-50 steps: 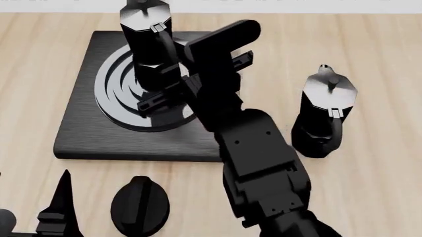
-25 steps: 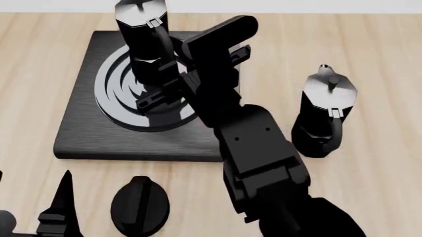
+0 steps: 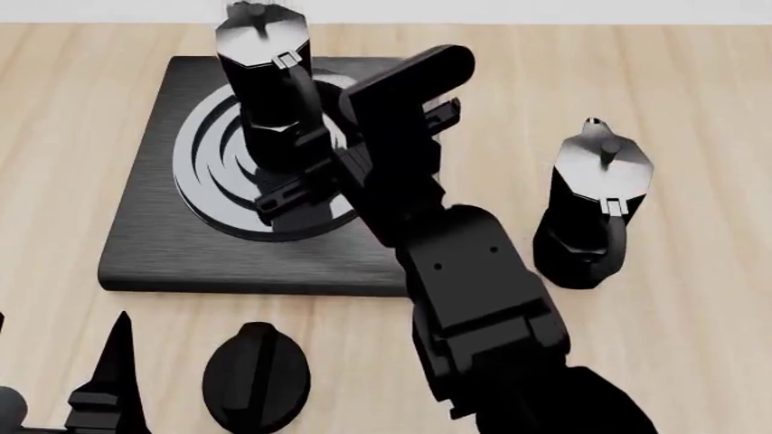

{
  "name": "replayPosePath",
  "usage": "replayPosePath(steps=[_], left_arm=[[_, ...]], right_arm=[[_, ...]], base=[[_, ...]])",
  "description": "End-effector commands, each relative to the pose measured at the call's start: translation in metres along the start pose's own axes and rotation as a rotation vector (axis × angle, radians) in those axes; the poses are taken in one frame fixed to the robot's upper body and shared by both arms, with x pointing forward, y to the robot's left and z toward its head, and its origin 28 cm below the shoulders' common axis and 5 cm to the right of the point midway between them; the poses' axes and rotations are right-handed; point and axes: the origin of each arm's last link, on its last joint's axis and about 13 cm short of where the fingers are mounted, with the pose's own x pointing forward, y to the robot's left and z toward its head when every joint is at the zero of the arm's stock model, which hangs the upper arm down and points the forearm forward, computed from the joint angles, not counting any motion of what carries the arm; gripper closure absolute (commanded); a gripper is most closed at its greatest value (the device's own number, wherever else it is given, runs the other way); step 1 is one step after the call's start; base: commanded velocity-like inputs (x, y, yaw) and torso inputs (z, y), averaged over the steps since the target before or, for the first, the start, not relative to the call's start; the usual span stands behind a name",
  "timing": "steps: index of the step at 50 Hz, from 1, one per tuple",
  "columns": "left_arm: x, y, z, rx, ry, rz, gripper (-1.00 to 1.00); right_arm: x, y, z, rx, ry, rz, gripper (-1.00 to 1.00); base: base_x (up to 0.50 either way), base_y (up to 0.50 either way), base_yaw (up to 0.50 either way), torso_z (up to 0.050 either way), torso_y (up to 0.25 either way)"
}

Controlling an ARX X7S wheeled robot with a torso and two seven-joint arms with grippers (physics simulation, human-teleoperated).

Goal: Put the right moka pot on the stove.

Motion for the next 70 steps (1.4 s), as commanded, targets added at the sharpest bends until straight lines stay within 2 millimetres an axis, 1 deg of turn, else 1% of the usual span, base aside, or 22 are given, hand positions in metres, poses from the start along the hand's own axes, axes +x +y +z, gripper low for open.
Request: replayPosePath(steps=[1,22,35,36,48,54,64,70], left_arm=[[0.000,0.000,0.001,-0.003,-0.002,0.000,-1.00],[-0.001,0.001,0.000,-0.011,-0.010,-0.003,-1.00],[-0.001,0.001,0.002,-0.014,-0.013,0.000,-1.00],[-0.001,0.001,0.001,-0.014,-0.013,-0.001,-1.00],[-0.001,0.001,0.001,-0.019,-0.012,-0.001,-1.00],[0.000,0.001,0.001,-0.026,-0.011,0.004,-1.00],[0.001,0.001,0.000,-0.020,-0.008,0.013,-1.00],[0.002,0.001,0.001,-0.023,-0.009,0.019,-1.00]], right_arm=[[0.001,-0.001,0.001,0.019,-0.017,-0.018,1.00],[-0.006,0.003,-0.013,0.018,0.030,-0.005,1.00],[-0.007,0.003,-0.015,0.027,0.052,-0.016,1.00],[-0.008,0.003,-0.016,0.029,0.059,-0.018,-1.00],[-0.006,0.004,-0.014,0.014,0.048,-0.007,-1.00],[-0.003,0.007,-0.011,-0.008,0.026,0.007,-1.00],[0.005,0.007,0.008,-0.050,-0.020,-0.004,-1.00],[-0.009,0.012,0.031,-0.081,-0.047,-0.021,-1.00]], base=[[0.00,0.00,0.00,0.000,0.000],[0.00,0.00,0.00,0.000,0.001],[0.00,0.00,0.00,0.000,0.000],[0.00,0.00,0.00,0.000,0.000],[0.00,0.00,0.00,0.000,0.000],[0.00,0.00,0.00,0.000,0.000],[0.00,0.00,0.00,0.000,0.000],[0.00,0.00,0.00,0.000,0.000]])
